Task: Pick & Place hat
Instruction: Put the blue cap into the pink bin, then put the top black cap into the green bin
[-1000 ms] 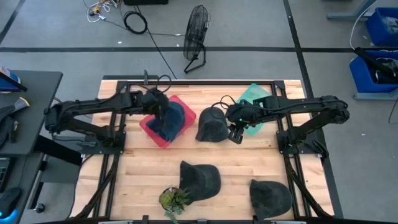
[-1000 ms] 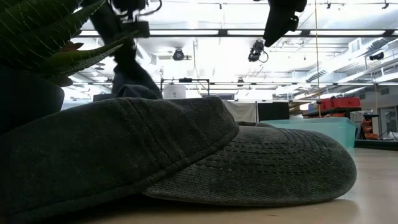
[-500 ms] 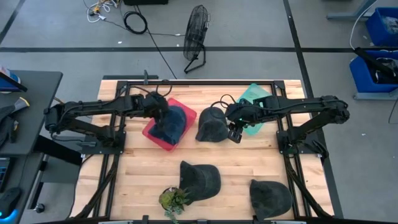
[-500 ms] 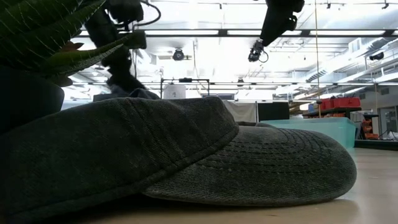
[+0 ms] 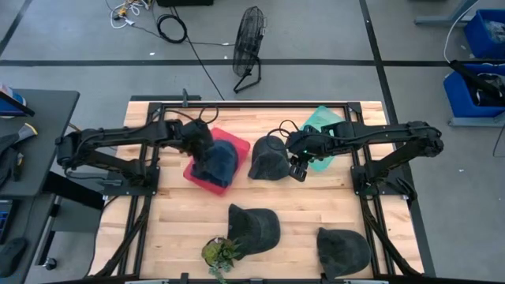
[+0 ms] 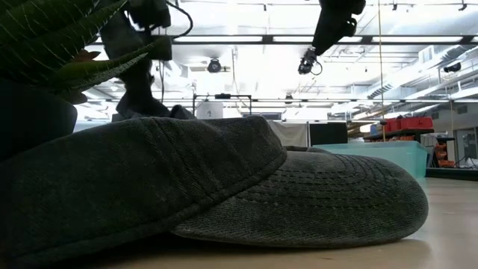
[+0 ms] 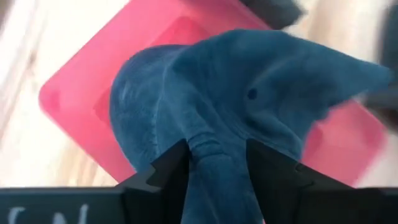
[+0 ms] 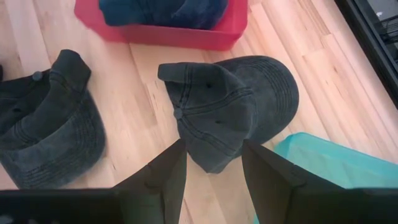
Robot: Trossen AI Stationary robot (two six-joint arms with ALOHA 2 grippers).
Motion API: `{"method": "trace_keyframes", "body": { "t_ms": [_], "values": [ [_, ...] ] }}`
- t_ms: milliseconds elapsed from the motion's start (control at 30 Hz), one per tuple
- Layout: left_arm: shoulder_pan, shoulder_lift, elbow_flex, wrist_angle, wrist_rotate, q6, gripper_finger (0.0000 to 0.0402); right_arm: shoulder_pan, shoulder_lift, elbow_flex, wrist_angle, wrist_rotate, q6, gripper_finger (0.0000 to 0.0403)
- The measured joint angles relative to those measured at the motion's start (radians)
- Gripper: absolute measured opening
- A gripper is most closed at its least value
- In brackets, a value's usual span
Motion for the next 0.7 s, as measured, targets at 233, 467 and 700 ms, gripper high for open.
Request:
{"method": "trace_keyframes", "body": {
  "t_ms": [233,467,700],
  "values": [
    [-0.026,-0.004,0.138,-0.071,0.004,-0.003,0.0169,0.000,0.000,0.000,0.008,0.000,-0.007,0.0158],
    [-0.030,-0.005,0.196,-0.096,-0.005,-0.012,0.0160,0.000,0.000,0.000,0.011,0.000,-0.018,0.0158],
    [-0.073,0.008,0.058,0.067,-0.003,0.007,0.0148,0.000,0.001,-0.077,0.100,-0.001,-0.051,0.0158]
  ]
}}
